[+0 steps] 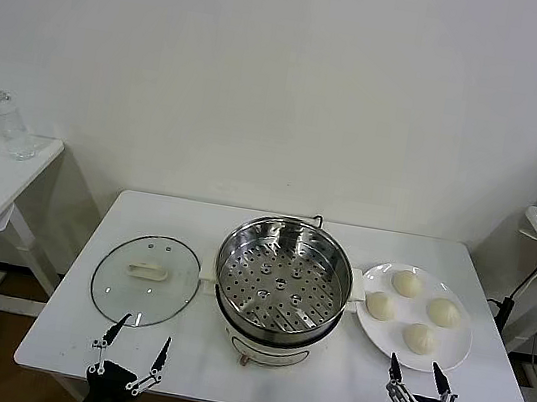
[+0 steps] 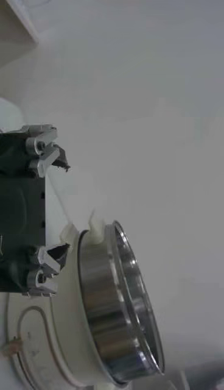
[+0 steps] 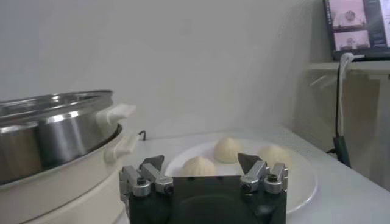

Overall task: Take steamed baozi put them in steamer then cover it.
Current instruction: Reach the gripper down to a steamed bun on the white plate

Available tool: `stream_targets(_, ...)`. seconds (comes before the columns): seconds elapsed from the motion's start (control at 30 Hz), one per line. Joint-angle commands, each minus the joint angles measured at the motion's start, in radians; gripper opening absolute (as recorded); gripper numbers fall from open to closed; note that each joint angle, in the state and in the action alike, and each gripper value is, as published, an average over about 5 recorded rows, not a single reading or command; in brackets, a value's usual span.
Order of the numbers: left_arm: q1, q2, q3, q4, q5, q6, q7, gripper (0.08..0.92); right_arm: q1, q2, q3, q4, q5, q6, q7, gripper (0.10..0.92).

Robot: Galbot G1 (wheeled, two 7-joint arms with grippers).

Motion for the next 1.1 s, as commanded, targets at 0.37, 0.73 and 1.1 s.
stream_targets(0.37,0.004,0.004,0.041,-0.074,0.047,0.042,-0.025,0.823,0.601,-0.235,-0.088,-0.288,0.175,-0.182,0.043,0.823)
stream_targets(0.73,0.024,-0.004,0.044,-0.091,0.051,0.027,-0.025,0.823,1.255,-0.373,-0.582,-0.805,0.245,-0.239,-0.342,0.823)
stream_targets(1.1,0.034,-0.014,0.038,-0.102,0.054,0.026,-0.027,0.823,1.649,-0.367,-0.929,-1.153,-0.188,-0.244,-1.239,0.823)
